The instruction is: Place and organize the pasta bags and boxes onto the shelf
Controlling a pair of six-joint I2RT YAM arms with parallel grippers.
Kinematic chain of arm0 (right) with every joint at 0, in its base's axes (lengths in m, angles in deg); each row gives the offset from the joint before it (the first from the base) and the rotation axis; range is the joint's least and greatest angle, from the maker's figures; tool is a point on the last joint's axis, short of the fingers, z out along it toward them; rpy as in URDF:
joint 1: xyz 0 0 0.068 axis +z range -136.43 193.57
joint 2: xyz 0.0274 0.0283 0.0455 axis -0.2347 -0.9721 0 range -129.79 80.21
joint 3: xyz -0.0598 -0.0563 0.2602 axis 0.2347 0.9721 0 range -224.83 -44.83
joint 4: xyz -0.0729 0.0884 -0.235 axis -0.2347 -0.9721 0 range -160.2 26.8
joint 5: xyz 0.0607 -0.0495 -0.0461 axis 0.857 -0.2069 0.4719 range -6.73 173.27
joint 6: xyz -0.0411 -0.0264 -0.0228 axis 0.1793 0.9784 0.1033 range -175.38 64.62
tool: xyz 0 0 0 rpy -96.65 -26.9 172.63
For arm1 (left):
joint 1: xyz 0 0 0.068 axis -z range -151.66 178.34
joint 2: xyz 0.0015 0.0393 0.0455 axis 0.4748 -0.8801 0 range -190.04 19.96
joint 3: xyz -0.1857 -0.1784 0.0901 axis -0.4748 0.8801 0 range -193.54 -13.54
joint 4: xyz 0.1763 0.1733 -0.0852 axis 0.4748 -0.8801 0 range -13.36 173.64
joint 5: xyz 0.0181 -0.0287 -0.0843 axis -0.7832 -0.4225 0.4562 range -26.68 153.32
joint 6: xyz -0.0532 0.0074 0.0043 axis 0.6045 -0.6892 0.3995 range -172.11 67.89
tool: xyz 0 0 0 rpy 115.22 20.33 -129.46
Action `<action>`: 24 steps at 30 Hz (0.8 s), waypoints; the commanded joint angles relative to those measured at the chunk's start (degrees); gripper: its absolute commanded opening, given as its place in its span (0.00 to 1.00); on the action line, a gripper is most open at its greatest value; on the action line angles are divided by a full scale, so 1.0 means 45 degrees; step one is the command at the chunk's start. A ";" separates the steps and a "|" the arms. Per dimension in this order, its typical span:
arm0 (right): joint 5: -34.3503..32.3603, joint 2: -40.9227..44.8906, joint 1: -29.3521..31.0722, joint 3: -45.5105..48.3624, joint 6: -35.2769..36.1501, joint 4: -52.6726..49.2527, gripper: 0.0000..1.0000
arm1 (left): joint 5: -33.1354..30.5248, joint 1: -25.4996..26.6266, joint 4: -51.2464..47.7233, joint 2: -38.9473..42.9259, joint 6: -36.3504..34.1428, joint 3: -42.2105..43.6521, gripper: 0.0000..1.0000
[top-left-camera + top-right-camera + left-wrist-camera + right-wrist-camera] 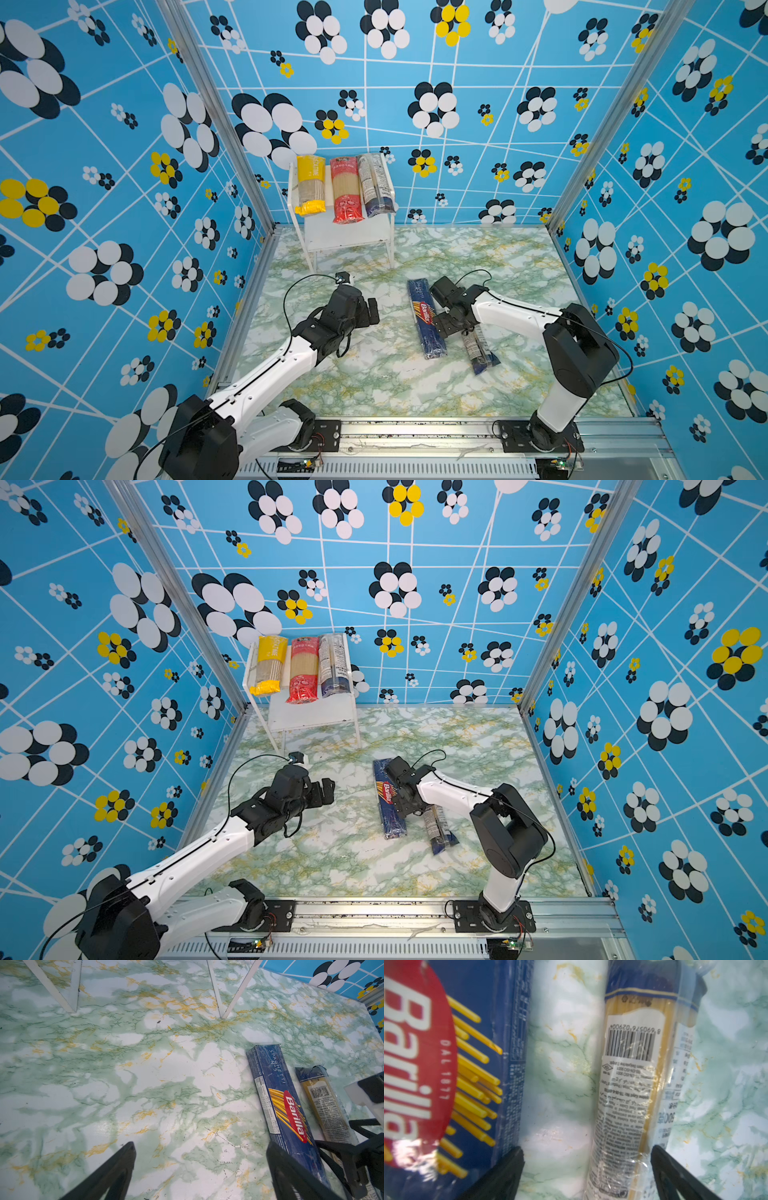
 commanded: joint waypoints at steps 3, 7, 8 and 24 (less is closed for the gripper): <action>0.0457 -0.0495 0.0480 -0.0498 -0.0306 0.0167 0.97 | 0.0068 0.0034 0.0143 -0.0056 0.0159 0.0245 0.99; 0.0615 -0.0933 0.0933 -0.1076 -0.0359 0.0196 0.97 | -0.0027 0.0034 0.0114 0.0005 0.0153 0.0330 0.99; 0.0653 -0.1068 0.1046 -0.1252 -0.0375 0.0169 0.97 | -0.0030 0.0033 0.0114 0.0006 0.0155 0.0366 0.99; 0.0663 -0.0786 0.1636 -0.1750 -0.0396 0.0244 0.99 | 0.0020 0.0034 0.0641 0.0302 0.0038 0.0999 0.99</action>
